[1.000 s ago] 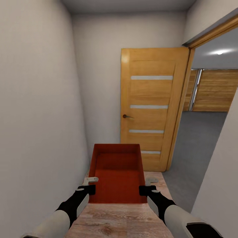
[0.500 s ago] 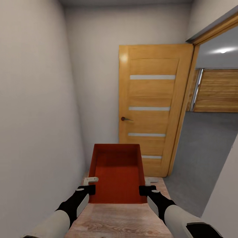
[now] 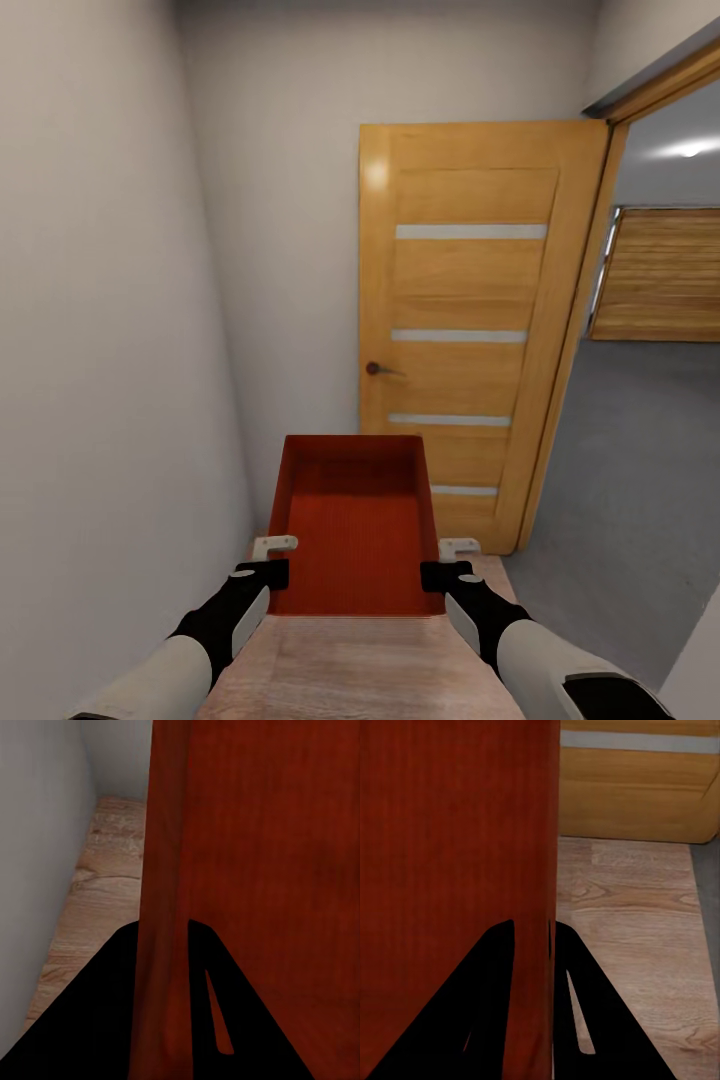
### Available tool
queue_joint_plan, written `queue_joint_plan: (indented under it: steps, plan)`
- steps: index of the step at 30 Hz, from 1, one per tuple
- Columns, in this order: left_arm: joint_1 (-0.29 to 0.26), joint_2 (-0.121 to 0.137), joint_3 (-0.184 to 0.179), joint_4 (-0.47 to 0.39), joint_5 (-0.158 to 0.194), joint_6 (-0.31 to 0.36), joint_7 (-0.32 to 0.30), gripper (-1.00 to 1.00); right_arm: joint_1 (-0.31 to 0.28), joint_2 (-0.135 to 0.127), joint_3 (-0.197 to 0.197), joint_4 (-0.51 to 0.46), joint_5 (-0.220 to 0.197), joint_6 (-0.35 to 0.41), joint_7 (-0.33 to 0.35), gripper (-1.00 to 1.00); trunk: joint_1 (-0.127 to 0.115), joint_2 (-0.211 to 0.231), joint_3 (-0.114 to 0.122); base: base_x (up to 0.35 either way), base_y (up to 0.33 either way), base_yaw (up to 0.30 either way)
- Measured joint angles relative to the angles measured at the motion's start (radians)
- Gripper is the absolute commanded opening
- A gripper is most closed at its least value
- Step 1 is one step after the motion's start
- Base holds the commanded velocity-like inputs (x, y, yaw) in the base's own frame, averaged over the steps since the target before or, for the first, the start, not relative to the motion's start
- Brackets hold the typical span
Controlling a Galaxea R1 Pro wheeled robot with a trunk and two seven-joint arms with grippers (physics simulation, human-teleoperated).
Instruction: Move the two storage containers from the living room to the garage. In the garage, place one container on the floor and stack the other container on top of it (either order is fine).
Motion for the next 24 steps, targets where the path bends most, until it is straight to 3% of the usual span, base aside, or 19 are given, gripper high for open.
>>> queue_joint_plan:
  steps: [6,14,24]
  plan:
    - [0.0,0.0,-0.001,-0.003,0.0,0.0,0.002,-1.0,0.0,-0.001,-0.002,0.0,0.0,-0.003,0.002,-1.0,0.0,0.0,0.0,0.268,0.0,0.0]
    - [0.0,0.0,-0.005,-0.01,0.001,0.0,0.005,-1.0,0.0,-0.001,-0.004,0.0,0.0,-0.01,0.004,-1.0,0.001,0.0,0.0,0.03,0.0,-0.005]
    - [0.0,-0.001,-0.006,-0.011,0.001,-0.001,0.006,-1.0,0.0,-0.002,-0.004,0.0,-0.001,-0.013,0.005,-1.0,0.001,0.0,0.0,0.001,0.0,-0.207]
